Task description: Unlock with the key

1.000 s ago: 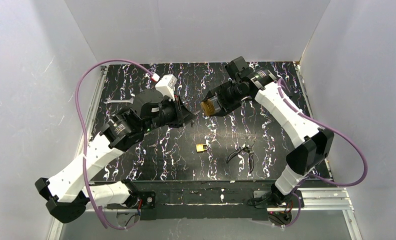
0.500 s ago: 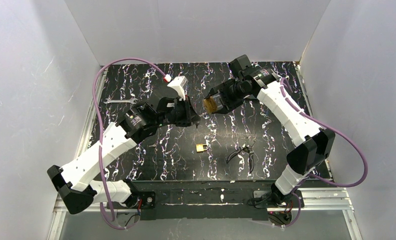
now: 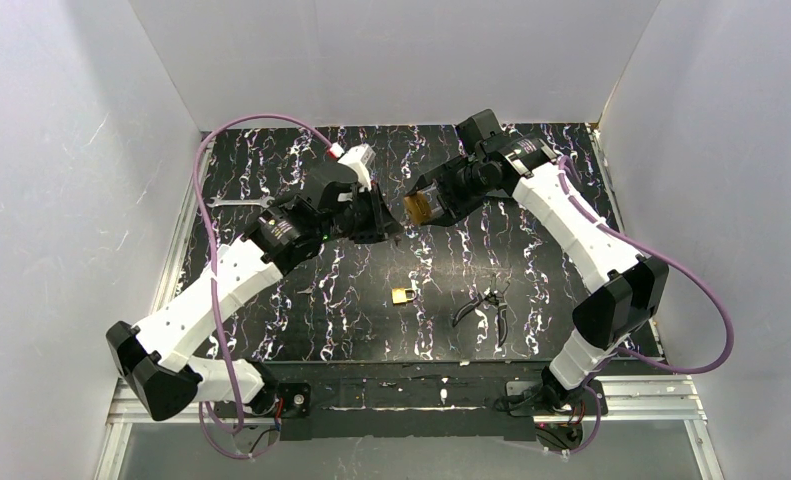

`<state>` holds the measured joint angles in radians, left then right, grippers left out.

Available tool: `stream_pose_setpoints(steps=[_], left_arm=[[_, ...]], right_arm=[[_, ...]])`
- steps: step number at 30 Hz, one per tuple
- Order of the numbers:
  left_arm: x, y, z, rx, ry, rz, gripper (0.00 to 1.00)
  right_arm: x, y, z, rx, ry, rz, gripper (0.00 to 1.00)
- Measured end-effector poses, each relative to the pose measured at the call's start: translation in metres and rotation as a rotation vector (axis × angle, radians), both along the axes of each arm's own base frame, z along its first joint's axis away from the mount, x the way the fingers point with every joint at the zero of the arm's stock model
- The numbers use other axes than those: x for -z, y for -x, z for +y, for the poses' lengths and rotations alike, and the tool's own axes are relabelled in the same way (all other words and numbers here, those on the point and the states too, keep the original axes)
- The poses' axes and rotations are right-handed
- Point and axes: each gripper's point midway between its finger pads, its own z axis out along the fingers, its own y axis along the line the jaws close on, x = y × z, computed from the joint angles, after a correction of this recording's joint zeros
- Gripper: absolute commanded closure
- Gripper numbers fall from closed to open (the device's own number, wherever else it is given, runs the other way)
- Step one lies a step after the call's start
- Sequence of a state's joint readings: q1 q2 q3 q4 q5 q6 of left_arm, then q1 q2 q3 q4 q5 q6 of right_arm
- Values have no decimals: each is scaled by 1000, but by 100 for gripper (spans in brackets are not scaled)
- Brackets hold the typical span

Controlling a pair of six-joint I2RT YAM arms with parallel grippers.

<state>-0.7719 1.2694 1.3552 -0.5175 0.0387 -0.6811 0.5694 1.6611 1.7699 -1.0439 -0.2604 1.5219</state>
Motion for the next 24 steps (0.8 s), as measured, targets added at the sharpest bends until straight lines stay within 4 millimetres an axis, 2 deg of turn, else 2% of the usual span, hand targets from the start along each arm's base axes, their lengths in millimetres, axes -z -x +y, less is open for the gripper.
stream_pose_setpoints(steps=[9, 24], left_arm=[[2, -4, -6, 3, 18, 12, 100], [-3, -14, -2, -43, 37, 0, 100]], right_arm=[[-1, -1, 2, -8, -8, -13, 99], [-2, -5, 0, -7, -10, -26, 99]])
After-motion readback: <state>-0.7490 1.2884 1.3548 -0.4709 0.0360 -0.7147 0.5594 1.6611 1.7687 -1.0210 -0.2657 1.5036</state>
